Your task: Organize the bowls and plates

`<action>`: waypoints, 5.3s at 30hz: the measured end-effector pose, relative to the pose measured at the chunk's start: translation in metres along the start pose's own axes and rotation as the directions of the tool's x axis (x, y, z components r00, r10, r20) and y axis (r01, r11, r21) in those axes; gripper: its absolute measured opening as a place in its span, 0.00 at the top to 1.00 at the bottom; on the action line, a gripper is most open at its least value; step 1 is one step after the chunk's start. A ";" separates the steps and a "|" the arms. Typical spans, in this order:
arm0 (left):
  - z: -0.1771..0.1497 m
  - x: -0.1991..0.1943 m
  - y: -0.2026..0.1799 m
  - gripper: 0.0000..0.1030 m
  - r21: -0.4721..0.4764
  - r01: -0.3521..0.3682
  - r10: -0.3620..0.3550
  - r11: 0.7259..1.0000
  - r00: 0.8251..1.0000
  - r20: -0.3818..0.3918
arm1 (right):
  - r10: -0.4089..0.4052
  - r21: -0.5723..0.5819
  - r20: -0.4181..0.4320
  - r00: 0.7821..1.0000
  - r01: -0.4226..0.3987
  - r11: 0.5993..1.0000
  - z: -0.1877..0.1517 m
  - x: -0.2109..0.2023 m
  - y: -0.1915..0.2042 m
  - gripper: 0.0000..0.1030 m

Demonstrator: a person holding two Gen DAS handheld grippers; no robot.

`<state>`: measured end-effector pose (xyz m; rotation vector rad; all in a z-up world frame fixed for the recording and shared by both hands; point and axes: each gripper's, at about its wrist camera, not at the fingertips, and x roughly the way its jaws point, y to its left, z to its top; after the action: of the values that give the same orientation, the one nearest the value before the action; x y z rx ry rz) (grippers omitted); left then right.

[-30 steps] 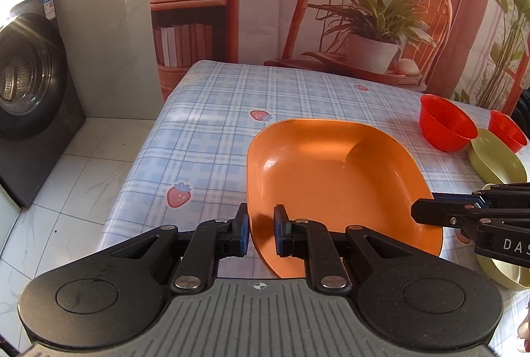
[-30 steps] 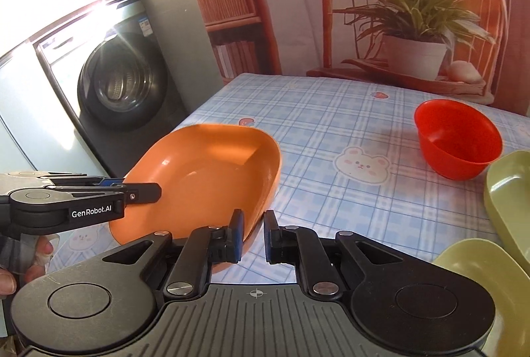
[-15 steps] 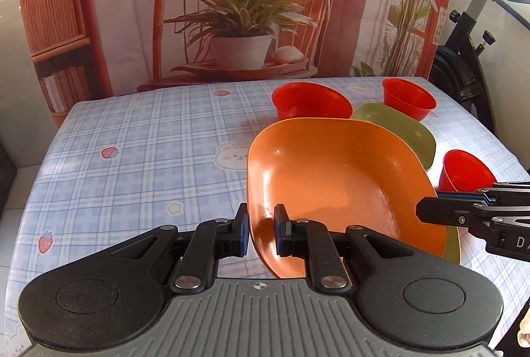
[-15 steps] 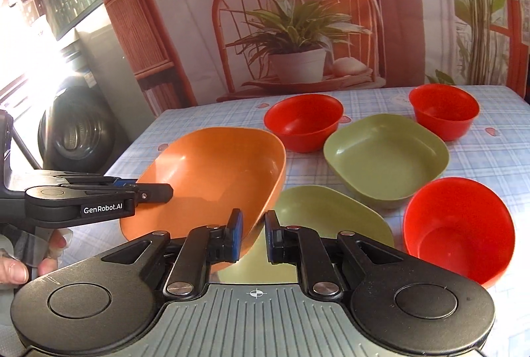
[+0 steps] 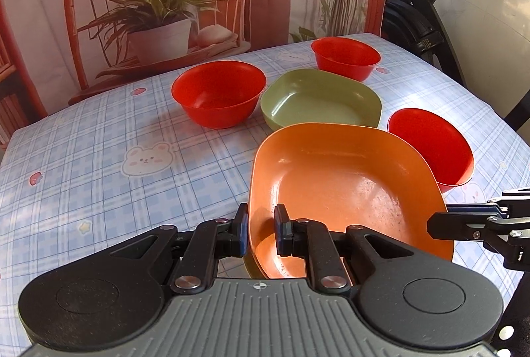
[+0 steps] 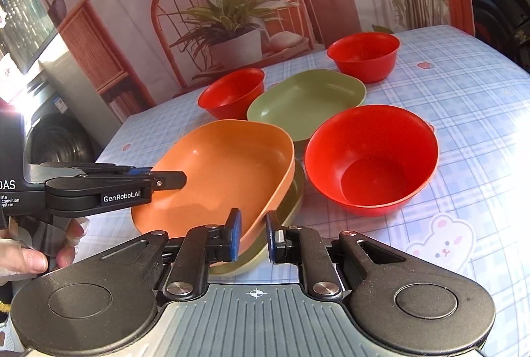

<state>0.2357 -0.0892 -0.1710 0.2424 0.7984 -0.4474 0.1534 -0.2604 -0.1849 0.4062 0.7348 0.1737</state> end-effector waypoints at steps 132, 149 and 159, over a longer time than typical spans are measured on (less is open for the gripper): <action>0.024 0.022 0.019 0.84 -0.065 0.076 -0.076 0.995 0.997 0.004 | 0.089 0.027 -0.148 0.985 -0.086 0.996 0.018 0.009 -0.015 0.86; 0.021 0.029 0.018 0.84 -0.056 0.054 -0.054 0.997 0.998 -0.012 | 0.045 -0.019 -0.135 0.990 -0.048 0.999 0.029 0.013 -0.016 0.79; 0.015 0.021 0.019 0.84 -0.062 0.080 -0.081 0.995 0.997 -0.001 | 0.036 -0.030 -0.110 0.993 -0.040 0.999 0.041 0.018 -0.027 0.93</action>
<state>0.2664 -0.0845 -0.1757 0.1535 0.8261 -0.4972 0.1951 -0.2924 -0.1797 0.3818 0.8316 0.2449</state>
